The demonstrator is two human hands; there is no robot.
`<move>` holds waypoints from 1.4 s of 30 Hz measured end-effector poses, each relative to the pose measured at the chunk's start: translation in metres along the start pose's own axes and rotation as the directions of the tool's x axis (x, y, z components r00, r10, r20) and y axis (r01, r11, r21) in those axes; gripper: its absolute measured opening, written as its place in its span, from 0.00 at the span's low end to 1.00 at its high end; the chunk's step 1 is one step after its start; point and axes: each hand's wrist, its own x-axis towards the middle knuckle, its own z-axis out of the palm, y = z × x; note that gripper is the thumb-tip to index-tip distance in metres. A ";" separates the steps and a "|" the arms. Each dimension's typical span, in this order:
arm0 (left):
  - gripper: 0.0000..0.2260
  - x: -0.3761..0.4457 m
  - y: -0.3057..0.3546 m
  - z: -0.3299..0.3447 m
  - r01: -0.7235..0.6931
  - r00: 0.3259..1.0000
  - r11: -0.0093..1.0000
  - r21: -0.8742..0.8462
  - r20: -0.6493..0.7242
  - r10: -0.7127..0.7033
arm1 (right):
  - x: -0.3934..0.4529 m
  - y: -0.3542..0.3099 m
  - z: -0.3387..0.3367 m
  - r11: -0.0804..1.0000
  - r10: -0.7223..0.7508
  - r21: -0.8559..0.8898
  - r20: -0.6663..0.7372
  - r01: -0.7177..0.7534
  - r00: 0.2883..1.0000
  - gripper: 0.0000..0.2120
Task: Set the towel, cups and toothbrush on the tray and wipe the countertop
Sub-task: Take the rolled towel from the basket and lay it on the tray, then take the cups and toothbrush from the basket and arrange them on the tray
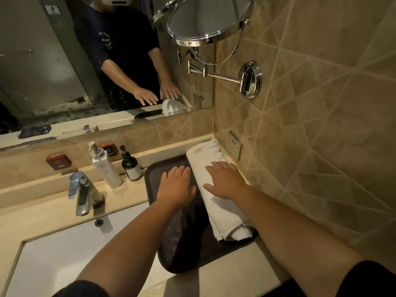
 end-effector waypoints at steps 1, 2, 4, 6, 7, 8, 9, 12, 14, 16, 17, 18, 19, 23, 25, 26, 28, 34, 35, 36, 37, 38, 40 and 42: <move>0.30 0.000 0.000 0.000 -0.001 1.000 1.000 -0.001 0.001 0.001 | -0.001 0.000 0.000 1.000 0.000 -0.003 0.003 0.000 1.000 0.32; 0.30 -0.001 0.000 -0.001 -0.002 1.000 1.000 -0.002 0.000 0.002 | -0.002 0.000 0.000 1.000 -0.001 -0.006 0.005 0.001 1.000 0.32; 0.29 -0.002 0.000 -0.002 -0.005 1.000 1.000 -0.003 -0.011 0.005 | -0.004 0.000 0.000 1.000 -0.001 -0.013 0.008 0.002 1.000 0.32; 0.29 -0.004 0.001 -0.003 -0.011 1.000 1.000 -0.003 -0.023 0.011 | -0.006 0.000 -0.001 1.000 0.002 -0.017 0.009 -0.002 1.000 0.32; 0.28 -0.004 0.001 -0.003 -0.015 1.000 1.000 -0.005 -0.025 0.015 | -0.007 0.000 -0.003 1.000 0.005 -0.018 0.010 -0.005 1.000 0.32; 0.28 -0.004 0.000 -0.004 -0.019 0.999 1.000 -0.009 -0.026 0.019 | -0.009 -0.001 -0.004 1.000 0.007 -0.021 0.007 -0.007 1.000 0.32; 0.28 -0.005 0.001 -0.005 -0.026 0.999 1.000 -0.014 -0.026 0.025 | -0.011 -0.001 -0.006 1.000 0.010 -0.024 0.001 -0.010 1.000 0.32; 0.26 -0.008 0.003 -0.008 -0.055 0.998 0.998 -0.030 -0.023 0.054 | -0.023 0.000 -0.013 0.999 0.035 -0.016 -0.018 -0.035 0.999 0.32; 0.26 -0.010 0.008 -0.010 -0.080 0.997 0.996 -0.036 -0.027 0.079 | -0.036 0.003 -0.017 0.998 0.065 -0.004 -0.038 -0.065 0.997 0.32; 0.25 -0.011 0.016 -0.013 -0.132 0.991 0.991 -0.027 -0.027 0.132 | -0.053 0.006 -0.021 0.996 0.094 -0.005 -0.049 -0.094 0.994 0.31; 0.25 -0.011 0.021 -0.014 -0.165 0.986 0.986 -0.017 -0.022 0.165 | -0.062 0.008 -0.023 0.994 0.108 -0.001 -0.048 -0.109 0.993 0.31; 0.26 -0.011 0.027 -0.015 -0.195 0.981 0.981 -0.006 -0.010 0.195 | -0.071 0.011 -0.025 0.992 0.125 0.005 -0.043 -0.125 0.991 0.31; 0.26 -0.012 0.035 -0.017 -0.222 0.975 0.975 0.005 0.005 0.222 | -0.081 0.013 -0.026 0.990 0.143 0.011 -0.042 -0.143 0.989 0.31; 0.26 -0.025 0.073 -0.020 -0.339 0.940 0.940 0.027 0.045 0.338 | -0.125 0.024 -0.028 0.977 0.213 0.018 -0.056 -0.212 0.975 0.29; 0.25 -0.040 0.096 -0.019 -0.394 0.918 0.919 0.016 0.055 0.392 | -0.152 0.030 -0.025 0.966 0.260 0.019 -0.050 -0.259 0.964 0.29; 0.25 -0.049 0.109 -0.019 -0.425 0.904 0.905 0.017 0.061 0.424 | -0.169 0.034 -0.023 0.959 0.284 0.030 -0.044 -0.283 0.958 0.30; 0.25 -0.073 0.135 -0.017 -0.490 0.870 0.871 0.015 0.069 0.488 | -0.207 0.037 -0.020 0.940 0.336 0.074 -0.036 -0.333 0.941 0.30; 0.24 -0.180 0.219 -0.009 -0.665 0.738 0.744 -0.070 0.092 0.668 | -0.371 0.028 0.000 0.868 0.477 0.161 -0.009 -0.469 0.879 0.26; 0.25 -0.201 0.234 -0.005 -0.698 0.702 0.711 -0.086 0.112 0.703 | -0.404 0.024 0.005 0.850 0.504 0.180 -0.004 -0.495 0.864 0.27; 0.26 -0.223 0.250 0.000 -0.734 0.658 0.672 -0.099 0.138 0.740 | -0.438 0.019 0.009 0.829 0.537 0.184 0.003 -0.528 0.844 0.29; 0.27 -0.247 0.268 0.006 -0.770 0.609 0.628 -0.112 0.162 0.776 | -0.472 0.014 0.013 0.805 0.574 0.170 0.014 -0.568 0.818 0.30; 0.29 -0.274 0.286 0.012 -0.801 0.561 0.585 -0.126 0.179 0.808 | -0.507 0.009 0.017 0.779 0.613 0.145 0.028 -0.610 0.789 0.31; 0.30 -0.334 0.323 0.022 -0.848 0.478 0.508 -0.150 0.197 0.856 | -0.580 0.000 0.025 0.714 0.689 0.121 0.058 -0.690 0.723 0.31; 0.30 -0.396 0.360 0.029 -0.902 0.363 0.405 -0.147 0.246 0.899 | -0.654 -0.013 0.031 0.629 0.763 0.143 0.075 -0.764 0.642 0.30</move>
